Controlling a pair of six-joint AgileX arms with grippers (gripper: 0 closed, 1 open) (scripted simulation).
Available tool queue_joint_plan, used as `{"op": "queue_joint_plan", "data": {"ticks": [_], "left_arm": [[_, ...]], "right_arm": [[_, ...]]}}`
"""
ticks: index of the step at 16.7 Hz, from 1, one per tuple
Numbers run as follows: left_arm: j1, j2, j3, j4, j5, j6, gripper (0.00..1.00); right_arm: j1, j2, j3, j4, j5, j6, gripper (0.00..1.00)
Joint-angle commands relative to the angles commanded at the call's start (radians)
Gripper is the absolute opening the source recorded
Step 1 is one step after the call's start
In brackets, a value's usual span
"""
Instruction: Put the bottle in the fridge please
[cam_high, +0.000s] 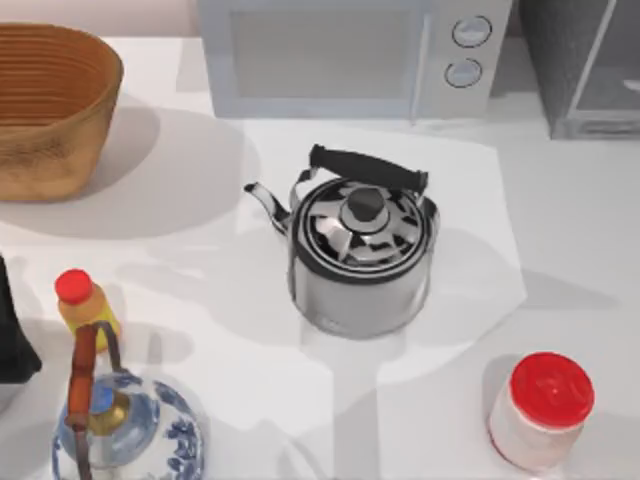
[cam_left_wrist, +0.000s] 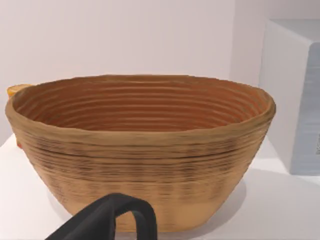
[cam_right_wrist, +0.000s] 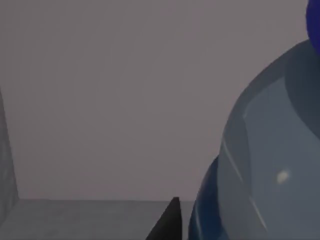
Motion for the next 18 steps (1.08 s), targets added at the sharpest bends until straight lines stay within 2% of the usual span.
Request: {"op": "queue_joint_plan", "data": {"ticks": [3, 8, 18], "left_arm": [[0.0, 0.0, 0.0, 0.0, 0.0, 0.0, 1.0], [0.0, 0.0, 0.0, 0.0, 0.0, 0.0, 1.0], [0.0, 0.0, 0.0, 0.0, 0.0, 0.0, 1.0]], "right_arm": [[0.013, 0.06, 0.093, -0.067, 0.015, -0.003, 0.01], [0.012, 0.069, 0.105, -0.076, 0.021, -0.005, 0.01], [0.012, 0.069, 0.105, -0.076, 0.021, -0.005, 0.76]]}}
